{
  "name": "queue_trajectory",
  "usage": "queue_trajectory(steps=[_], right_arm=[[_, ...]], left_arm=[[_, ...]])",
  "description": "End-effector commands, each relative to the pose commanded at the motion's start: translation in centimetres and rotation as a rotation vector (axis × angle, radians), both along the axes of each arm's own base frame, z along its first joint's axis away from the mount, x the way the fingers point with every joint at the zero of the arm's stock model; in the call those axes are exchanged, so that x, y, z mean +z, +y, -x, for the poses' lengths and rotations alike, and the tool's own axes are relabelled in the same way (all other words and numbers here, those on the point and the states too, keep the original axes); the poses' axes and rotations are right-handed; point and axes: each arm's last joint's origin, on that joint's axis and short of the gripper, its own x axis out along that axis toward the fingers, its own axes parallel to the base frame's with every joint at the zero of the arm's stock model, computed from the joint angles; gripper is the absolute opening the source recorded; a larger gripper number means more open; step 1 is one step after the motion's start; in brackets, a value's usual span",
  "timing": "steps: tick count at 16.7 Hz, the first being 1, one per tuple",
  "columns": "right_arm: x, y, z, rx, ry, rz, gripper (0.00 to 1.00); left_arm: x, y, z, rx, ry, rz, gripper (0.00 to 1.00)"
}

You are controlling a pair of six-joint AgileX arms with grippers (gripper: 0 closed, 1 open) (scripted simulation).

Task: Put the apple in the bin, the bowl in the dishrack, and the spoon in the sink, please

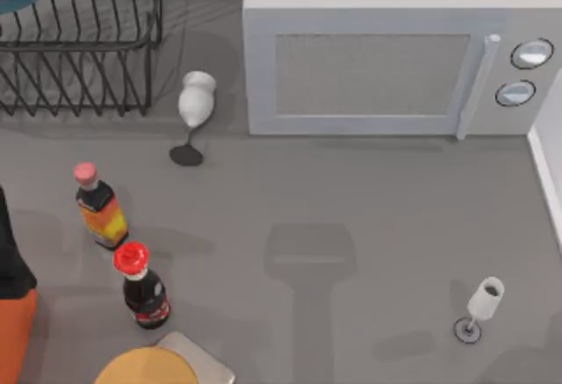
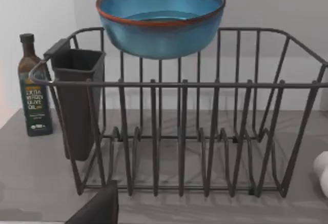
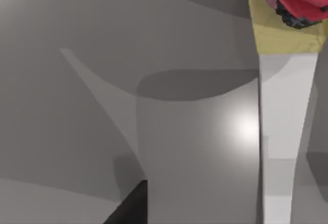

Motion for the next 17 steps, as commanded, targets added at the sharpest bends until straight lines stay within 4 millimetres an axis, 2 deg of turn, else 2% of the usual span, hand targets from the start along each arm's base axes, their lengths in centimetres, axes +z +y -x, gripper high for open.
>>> queue_trajectory(steps=[3, 4, 11, 12, 14, 17], right_arm=[[0.0, 0.0, 0.0, 0.000, 0.000, 0.000, 0.02], [0.0, 0.0, 0.0, 0.000, 0.000, 0.000, 0.00], [0.0, 0.0, 0.0, 0.000, 0.000, 0.000, 0.00], [2.2, 0.1, 0.2, -0.042, 0.008, 0.031, 0.00], [2.5, 0.0, 0.0, -0.043, 0.007, 0.032, 0.00], [4.8, -0.3, -0.3, -0.044, 0.006, 0.033, 0.00]], left_arm=[[0.0, 0.0, 0.0, 0.000, 0.000, 0.000, 1.00], [0.0, 0.0, 0.0, 0.000, 0.000, 0.000, 1.00], [0.0, 0.0, 0.0, 0.000, 0.000, 0.000, 1.00], [0.0, 0.0, 0.0, 0.000, 0.000, 0.000, 1.00], [0.0, 0.0, 0.0, 0.000, 0.000, 0.000, 1.00], [0.0, 0.0, 0.0, 0.000, 0.000, 0.000, 1.00]])
